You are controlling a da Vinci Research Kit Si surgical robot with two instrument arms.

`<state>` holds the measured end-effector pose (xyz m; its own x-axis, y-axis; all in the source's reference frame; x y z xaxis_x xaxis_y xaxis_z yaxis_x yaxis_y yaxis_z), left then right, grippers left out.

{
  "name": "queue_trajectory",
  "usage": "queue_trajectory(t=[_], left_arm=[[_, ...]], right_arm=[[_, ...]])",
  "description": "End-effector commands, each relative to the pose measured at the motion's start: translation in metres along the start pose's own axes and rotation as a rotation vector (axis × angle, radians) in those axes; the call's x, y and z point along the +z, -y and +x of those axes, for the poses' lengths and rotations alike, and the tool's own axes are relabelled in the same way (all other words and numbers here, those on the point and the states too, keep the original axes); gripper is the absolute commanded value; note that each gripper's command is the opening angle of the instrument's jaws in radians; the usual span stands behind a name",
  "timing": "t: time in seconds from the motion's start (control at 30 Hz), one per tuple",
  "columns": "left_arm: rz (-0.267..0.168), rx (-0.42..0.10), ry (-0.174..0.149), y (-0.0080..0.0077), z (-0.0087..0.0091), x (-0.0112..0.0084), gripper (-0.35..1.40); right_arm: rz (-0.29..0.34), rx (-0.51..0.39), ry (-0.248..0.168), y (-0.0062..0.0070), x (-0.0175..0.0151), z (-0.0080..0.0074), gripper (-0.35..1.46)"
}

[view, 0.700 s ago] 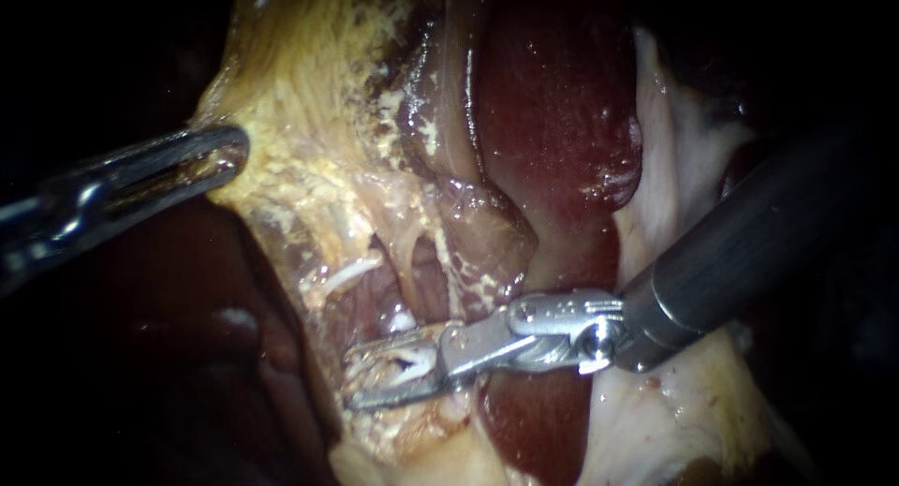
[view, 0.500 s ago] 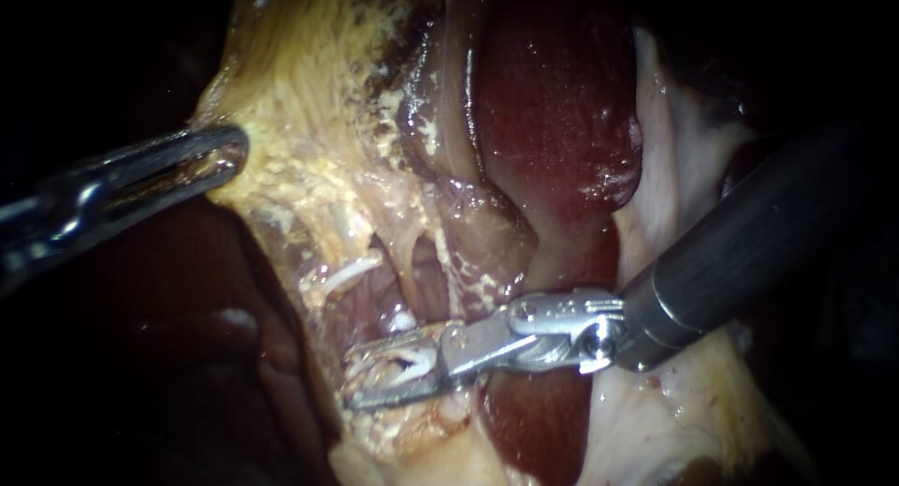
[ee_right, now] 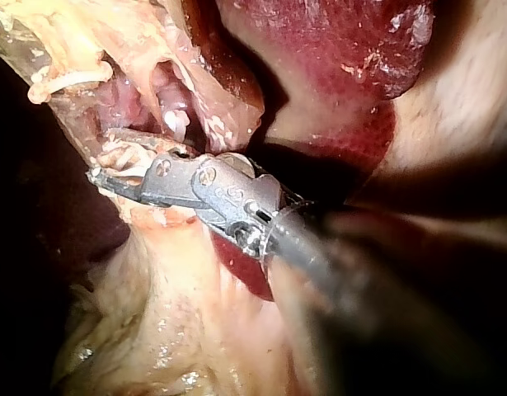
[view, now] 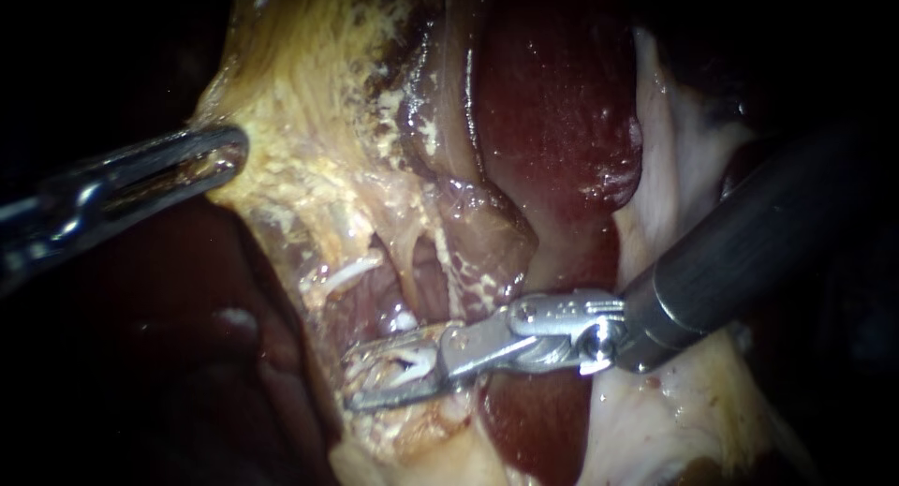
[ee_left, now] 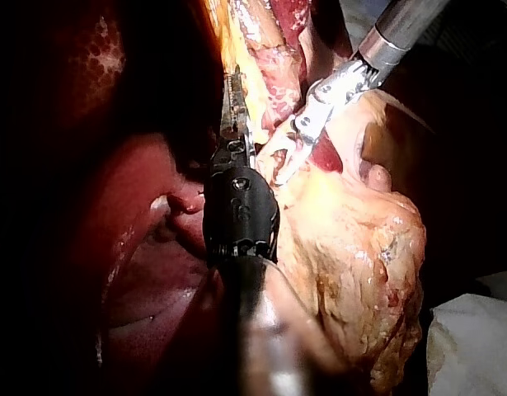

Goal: Clipping second clip right tube

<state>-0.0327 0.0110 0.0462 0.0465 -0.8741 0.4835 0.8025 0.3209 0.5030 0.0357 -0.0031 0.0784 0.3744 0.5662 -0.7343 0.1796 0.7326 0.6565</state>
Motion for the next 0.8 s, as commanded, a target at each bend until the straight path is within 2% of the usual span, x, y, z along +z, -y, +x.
queue_trajectory(t=[0.03, 0.17, 0.37, 0.47, 0.6, 0.8], left_arm=[[0.000, 0.000, 0.000, 0.0000, 0.0000, 0.0000, -0.35], [0.000, 0.000, 0.000, 0.0000, 0.0000, 0.0000, -0.35], [0.000, 0.000, 0.000, 0.0000, 0.0000, 0.0000, -0.35], [0.000, 0.000, 0.000, 0.0000, 0.0000, 0.0000, -0.35], [0.000, 0.000, 0.000, 0.0000, 0.0000, 0.0000, -0.35], [0.000, 0.000, 0.000, 0.0000, 0.0000, 0.0000, -0.35]], right_arm=[[-0.003, 0.001, -0.001, 0.0000, -0.0001, 0.0001, 0.24], [-0.029, 0.009, -0.008, 0.0001, -0.0011, 0.0012, 0.39], [-0.051, 0.034, -0.025, 0.0009, -0.0049, 0.0044, 0.41], [-0.060, 0.044, -0.032, 0.0014, -0.0068, 0.0055, 0.43], [-0.070, 0.048, -0.042, 0.0020, -0.0090, 0.0068, 0.45], [-0.086, 0.048, -0.048, 0.0029, -0.0119, 0.0080, 0.46]])
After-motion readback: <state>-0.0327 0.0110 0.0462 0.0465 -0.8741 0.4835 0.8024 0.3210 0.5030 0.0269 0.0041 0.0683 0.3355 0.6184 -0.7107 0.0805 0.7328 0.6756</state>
